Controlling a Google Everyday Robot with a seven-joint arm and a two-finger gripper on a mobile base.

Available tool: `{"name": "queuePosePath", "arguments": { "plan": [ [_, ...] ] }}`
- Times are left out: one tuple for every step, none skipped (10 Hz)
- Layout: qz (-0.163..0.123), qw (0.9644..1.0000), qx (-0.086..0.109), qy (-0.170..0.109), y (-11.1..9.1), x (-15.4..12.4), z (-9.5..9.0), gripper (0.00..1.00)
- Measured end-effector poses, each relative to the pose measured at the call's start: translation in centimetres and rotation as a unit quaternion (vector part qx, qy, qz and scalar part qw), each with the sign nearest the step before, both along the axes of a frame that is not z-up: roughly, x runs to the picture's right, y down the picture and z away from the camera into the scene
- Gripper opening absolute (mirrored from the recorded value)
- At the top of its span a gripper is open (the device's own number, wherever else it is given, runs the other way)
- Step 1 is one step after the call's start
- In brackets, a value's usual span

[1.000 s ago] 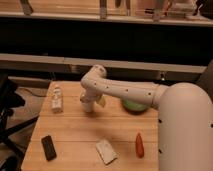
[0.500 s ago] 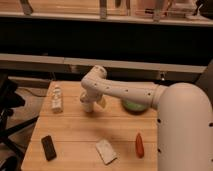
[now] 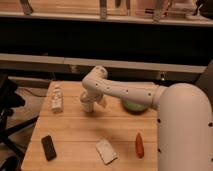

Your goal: Pick up the ceramic cup

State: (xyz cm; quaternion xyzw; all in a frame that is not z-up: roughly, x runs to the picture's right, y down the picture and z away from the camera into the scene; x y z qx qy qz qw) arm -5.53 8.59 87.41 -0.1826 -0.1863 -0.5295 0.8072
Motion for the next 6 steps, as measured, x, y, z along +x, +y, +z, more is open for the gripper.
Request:
{"name": "queuePosePath", "arguments": {
  "plan": [
    [-0.001,1.0,-0.001,0.0,0.05,0.19,0.08,0.8],
    [-0.001,1.0,-0.001,-0.001,0.04,0.23,0.09,0.8],
    [-0.002,1.0,-0.002,-0.002,0.13,0.23,0.15,0.77],
    [-0.004,1.0,-0.003,-0.002,0.2,0.37,0.24,0.75],
    [-0.005,1.0,-0.003,-0.002,0.23,0.47,0.31,0.75],
    [-0.005,1.0,-0.004,-0.003,0.27,0.49,0.31,0.73]
  ]
}}
